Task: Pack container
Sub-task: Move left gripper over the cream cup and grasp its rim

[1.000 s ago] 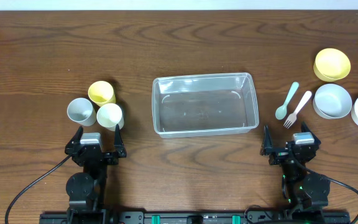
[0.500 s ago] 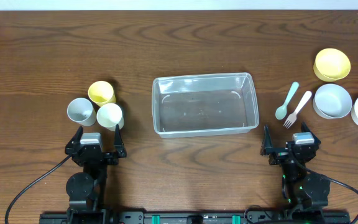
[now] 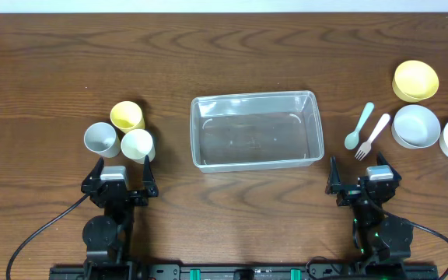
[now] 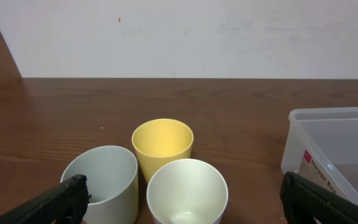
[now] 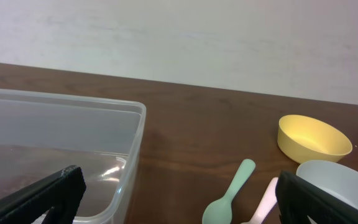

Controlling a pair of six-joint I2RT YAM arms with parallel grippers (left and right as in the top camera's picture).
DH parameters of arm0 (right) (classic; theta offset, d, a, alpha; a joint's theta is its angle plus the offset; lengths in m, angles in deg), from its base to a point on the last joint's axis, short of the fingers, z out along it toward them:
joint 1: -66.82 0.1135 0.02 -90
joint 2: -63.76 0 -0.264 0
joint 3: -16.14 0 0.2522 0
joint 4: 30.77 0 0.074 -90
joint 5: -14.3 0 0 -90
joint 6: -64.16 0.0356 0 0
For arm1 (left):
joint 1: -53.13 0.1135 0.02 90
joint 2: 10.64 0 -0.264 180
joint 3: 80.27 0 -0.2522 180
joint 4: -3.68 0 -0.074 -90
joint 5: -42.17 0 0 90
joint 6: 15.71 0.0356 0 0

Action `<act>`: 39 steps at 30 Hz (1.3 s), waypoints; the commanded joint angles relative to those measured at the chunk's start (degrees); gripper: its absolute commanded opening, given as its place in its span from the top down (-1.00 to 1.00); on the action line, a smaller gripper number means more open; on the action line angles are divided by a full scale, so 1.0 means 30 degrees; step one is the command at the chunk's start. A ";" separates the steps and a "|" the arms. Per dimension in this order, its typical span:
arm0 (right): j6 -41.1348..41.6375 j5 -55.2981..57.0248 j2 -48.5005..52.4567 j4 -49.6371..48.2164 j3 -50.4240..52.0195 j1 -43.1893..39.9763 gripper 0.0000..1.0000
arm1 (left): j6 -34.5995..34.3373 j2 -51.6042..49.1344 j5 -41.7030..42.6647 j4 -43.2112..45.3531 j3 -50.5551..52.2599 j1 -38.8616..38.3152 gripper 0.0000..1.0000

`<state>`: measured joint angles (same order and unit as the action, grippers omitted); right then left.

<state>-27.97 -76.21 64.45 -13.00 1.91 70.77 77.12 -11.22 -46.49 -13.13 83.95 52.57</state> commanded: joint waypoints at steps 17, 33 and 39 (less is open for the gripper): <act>0.2419 -0.1348 0.1705 0.1377 -0.3140 0.0233 -0.98 | -0.5413 -0.1661 0.0357 -0.3315 -0.4430 -0.0080 -0.96; 0.2404 -0.2412 1.9445 1.5722 -2.0611 0.0022 -0.98 | -0.5042 -1.9074 0.0350 -1.9081 -2.2556 -0.0080 -0.96; 0.2433 -0.1836 2.3642 1.7821 -2.3307 -0.0058 -0.99 | -0.5064 -2.3540 0.0415 -2.1085 -2.4582 -0.0080 -0.96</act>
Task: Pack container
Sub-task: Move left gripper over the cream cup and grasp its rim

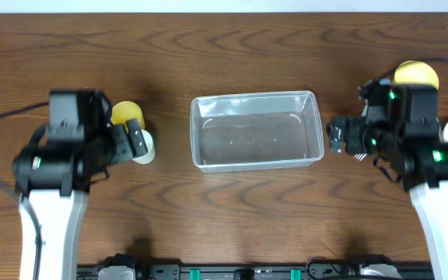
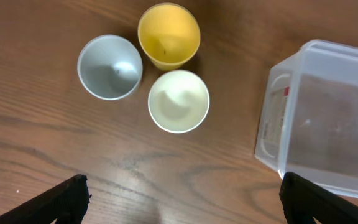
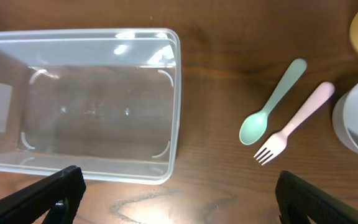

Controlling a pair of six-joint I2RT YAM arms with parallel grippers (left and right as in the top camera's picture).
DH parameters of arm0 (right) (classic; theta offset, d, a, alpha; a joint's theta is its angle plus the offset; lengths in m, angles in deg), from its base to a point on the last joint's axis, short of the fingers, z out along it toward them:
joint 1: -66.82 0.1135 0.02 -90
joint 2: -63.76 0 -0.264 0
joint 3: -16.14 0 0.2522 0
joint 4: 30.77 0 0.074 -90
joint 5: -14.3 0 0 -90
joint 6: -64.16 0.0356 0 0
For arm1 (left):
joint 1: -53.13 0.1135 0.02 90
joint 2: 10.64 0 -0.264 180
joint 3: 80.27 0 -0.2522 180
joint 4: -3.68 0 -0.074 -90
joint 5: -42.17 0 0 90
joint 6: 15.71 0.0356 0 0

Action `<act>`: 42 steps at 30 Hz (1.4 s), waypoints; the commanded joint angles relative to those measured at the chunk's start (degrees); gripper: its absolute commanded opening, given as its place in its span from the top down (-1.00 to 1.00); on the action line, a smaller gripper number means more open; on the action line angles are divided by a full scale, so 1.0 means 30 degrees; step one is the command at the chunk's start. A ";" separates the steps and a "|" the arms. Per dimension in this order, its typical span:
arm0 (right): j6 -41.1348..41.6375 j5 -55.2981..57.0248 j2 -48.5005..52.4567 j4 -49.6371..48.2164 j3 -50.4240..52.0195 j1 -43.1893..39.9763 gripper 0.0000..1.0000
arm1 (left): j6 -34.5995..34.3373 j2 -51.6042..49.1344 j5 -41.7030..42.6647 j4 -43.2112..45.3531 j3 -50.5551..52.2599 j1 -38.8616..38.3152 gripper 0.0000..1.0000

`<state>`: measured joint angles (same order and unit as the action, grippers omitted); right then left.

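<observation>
A clear plastic container (image 1: 255, 96) stands empty mid-table. To its left are a yellow cup (image 2: 168, 34), a grey cup (image 2: 110, 67) and a cream cup (image 2: 179, 101). My left gripper (image 2: 183, 183) hangs open above the table just in front of the cups, holding nothing. Right of the container lie a mint spoon (image 3: 272, 102) and a pink fork (image 3: 294, 132). My right gripper (image 3: 179, 180) is open and empty above the container's right end, with the utensils just to its right. In the overhead view the arms hide the grey cup, the spoon and most of the fork.
A yellow bowl (image 1: 417, 74), a grey bowl and a white bowl sit at the far right. Cables run from both arms toward the table's side edges.
Both arms have risen from their low rest at the front edge. The left now hovers by the cups, the right by the container's right end, both cameras looking down. Both grippers stay open.
</observation>
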<state>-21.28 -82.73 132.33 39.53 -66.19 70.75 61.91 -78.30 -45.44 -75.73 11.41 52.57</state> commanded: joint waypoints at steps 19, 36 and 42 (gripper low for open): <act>0.1188 0.0415 0.4080 0.0896 -0.0605 -0.1180 -0.98 | 0.0007 -1.0790 0.0707 0.1596 -0.0386 -0.1253 -0.88; 0.1180 0.0415 0.4080 0.1100 -0.0605 -0.1180 -0.99 | 0.0015 -1.2509 0.0707 0.1829 -0.0386 -0.1275 0.83; 0.1180 0.0423 0.4080 0.1100 -0.0605 -0.1180 -0.99 | -0.0007 -1.1584 0.0707 0.1253 -0.0546 -0.1821 0.88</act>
<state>-18.59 -81.68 144.33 42.76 -66.96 67.64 62.08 -116.22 -43.32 -70.63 11.06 48.40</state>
